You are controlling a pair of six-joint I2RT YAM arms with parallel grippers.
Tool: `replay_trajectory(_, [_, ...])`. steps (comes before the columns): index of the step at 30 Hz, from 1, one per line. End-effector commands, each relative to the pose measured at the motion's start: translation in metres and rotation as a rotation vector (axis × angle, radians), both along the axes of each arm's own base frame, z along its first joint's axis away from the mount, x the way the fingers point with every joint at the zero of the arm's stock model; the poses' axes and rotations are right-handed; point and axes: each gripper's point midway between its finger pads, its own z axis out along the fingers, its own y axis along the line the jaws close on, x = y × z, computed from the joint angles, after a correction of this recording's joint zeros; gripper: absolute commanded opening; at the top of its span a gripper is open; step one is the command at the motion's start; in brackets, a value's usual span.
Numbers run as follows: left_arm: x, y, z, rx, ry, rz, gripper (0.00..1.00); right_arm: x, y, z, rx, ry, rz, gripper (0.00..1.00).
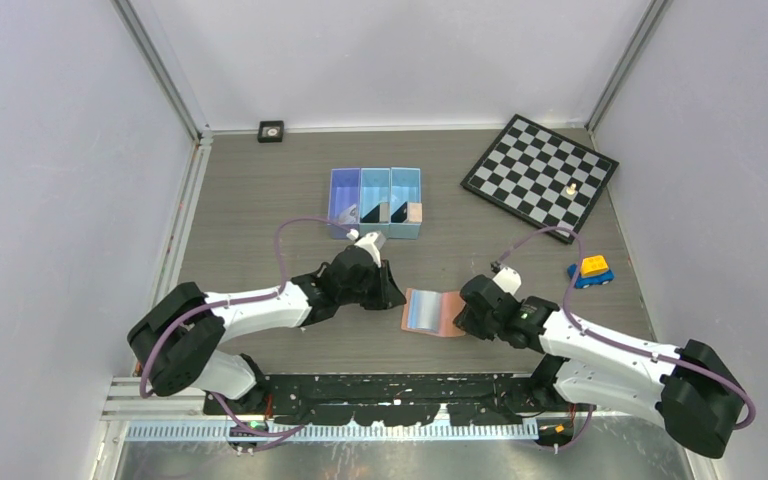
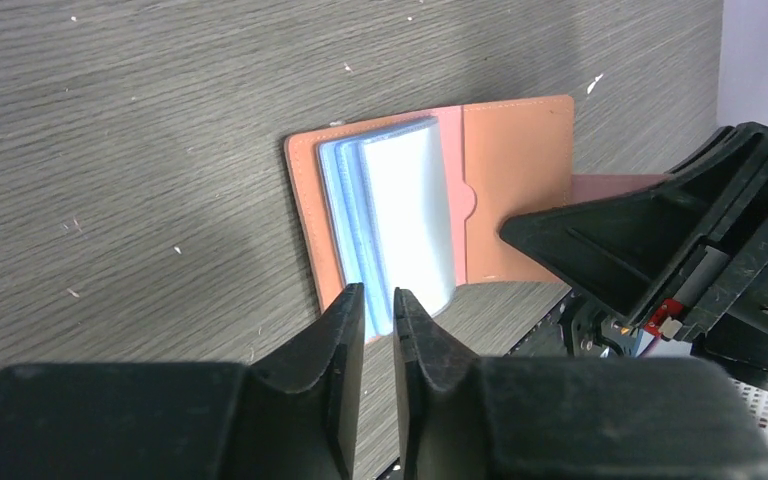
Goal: Put the credit cards into the card holder
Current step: Open the card holder at the center of the board.
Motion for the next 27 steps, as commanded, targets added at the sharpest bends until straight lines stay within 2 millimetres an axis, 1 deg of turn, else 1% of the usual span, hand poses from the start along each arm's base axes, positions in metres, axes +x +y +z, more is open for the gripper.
replay_trajectory(1, [0.002,0.001,0.005,-0.022,-0.02,-0.013,0.22,0.019,0.018,0.011,0.111,-0.073,-0.061,0.11])
replay_trajectory(2, [0.002,0.001,0.006,-0.03,-0.02,-0.013,0.25,0.021,0.021,0.014,0.13,-0.087,-0.057,0.06])
replay_trajectory(3, [0.003,0.003,0.008,-0.04,-0.016,-0.01,0.29,0.024,0.026,0.02,0.167,-0.111,-0.049,0.01])
replay_trajectory(4, [0.003,0.005,0.011,-0.057,-0.013,-0.009,0.33,0.026,0.031,0.027,0.201,-0.134,-0.036,0.01])
replay_trajectory(8, [0.006,0.013,0.031,-0.127,-0.02,-0.006,0.44,0.029,0.042,0.054,0.31,-0.223,0.007,0.0])
replay_trajectory(12, [0.003,0.02,0.06,-0.196,-0.062,-0.032,0.58,0.03,0.045,0.087,0.402,-0.329,0.04,0.0])
replay_trajectory(16, [0.001,0.025,0.086,-0.253,-0.094,-0.064,0.67,0.027,0.052,0.123,0.524,-0.452,0.103,0.0])
replay_trajectory(19, [-0.003,0.025,0.101,-0.288,-0.098,-0.098,0.69,0.023,0.052,0.148,0.588,-0.538,0.145,0.01])
replay_trajectory(21, [-0.004,0.024,0.107,-0.304,-0.096,-0.112,0.7,0.019,0.052,0.163,0.619,-0.588,0.177,0.01])
replay_trajectory(24, [-0.007,0.023,0.111,-0.322,-0.09,-0.129,0.72,0.013,0.052,0.183,0.66,-0.645,0.217,0.0])
replay_trajectory(25, [-0.008,0.022,0.11,-0.328,-0.084,-0.133,0.72,0.012,0.053,0.196,0.69,-0.682,0.229,0.0])
replay_trajectory(27, [-0.01,0.02,0.112,-0.353,-0.071,-0.142,0.73,0.008,0.053,0.209,0.712,-0.714,0.253,0.0])
